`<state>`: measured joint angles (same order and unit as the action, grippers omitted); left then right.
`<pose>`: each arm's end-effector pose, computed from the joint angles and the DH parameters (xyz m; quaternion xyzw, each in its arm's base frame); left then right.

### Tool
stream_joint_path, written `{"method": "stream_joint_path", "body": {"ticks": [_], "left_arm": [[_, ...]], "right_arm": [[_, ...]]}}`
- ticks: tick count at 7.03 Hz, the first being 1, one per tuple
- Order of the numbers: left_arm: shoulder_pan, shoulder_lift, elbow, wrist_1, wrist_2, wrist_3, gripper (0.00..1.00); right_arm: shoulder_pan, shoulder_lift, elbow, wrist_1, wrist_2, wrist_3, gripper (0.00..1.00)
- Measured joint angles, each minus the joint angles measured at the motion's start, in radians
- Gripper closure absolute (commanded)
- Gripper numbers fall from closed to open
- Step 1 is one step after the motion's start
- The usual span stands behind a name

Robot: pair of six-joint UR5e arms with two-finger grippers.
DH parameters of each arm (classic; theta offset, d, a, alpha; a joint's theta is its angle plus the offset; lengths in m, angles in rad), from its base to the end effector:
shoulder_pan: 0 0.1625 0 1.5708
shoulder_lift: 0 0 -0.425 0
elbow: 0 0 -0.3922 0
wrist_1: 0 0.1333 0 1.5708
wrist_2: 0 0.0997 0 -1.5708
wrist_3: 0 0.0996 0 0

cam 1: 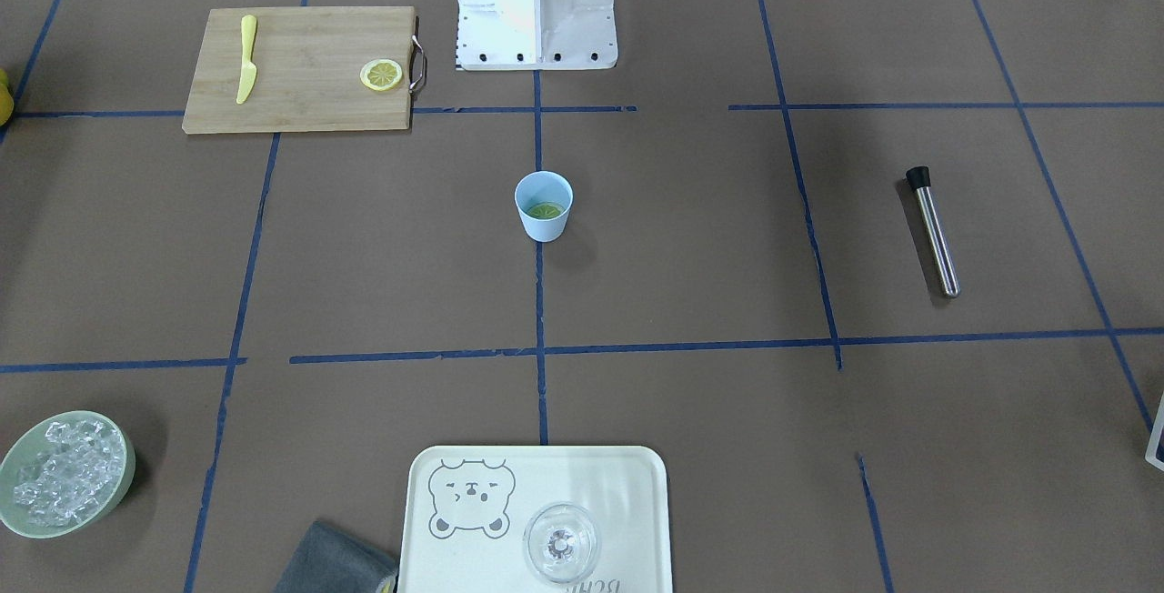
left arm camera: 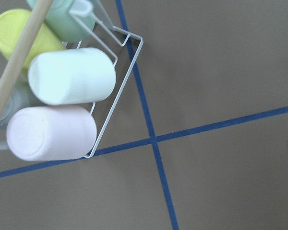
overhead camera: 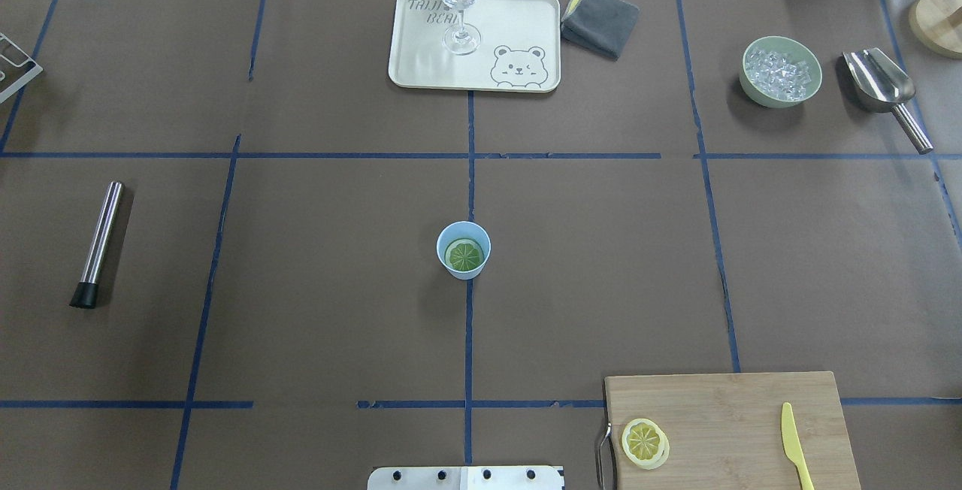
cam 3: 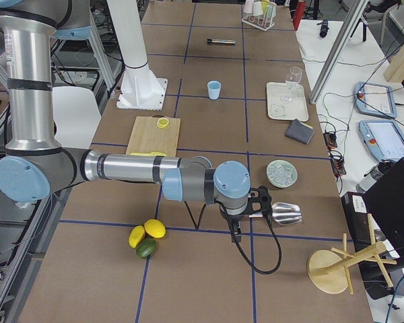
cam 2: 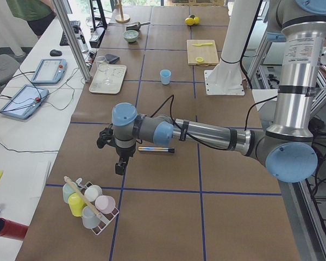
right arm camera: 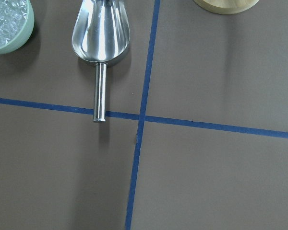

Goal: Squeeze lemon into cup

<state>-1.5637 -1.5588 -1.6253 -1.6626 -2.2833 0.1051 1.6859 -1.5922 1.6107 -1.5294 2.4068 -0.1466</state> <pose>-0.0647 -0.4961 0.6321 0.0799 0.3445 0.0758 0.9323 0.1149 -0.4765 0.6408 0.0801 -0.3987 -0.0265 0.9132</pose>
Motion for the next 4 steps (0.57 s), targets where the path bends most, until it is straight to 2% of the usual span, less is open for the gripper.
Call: {"method": "stream_joint_path", "body": {"ticks": [4], "left_arm": [[-0.015,0.026,0.009,0.004,-0.006,0.013,0.0]], "right_arm": [[0.0,-0.002,0.0,0.0,0.0,0.001,0.0]]}}
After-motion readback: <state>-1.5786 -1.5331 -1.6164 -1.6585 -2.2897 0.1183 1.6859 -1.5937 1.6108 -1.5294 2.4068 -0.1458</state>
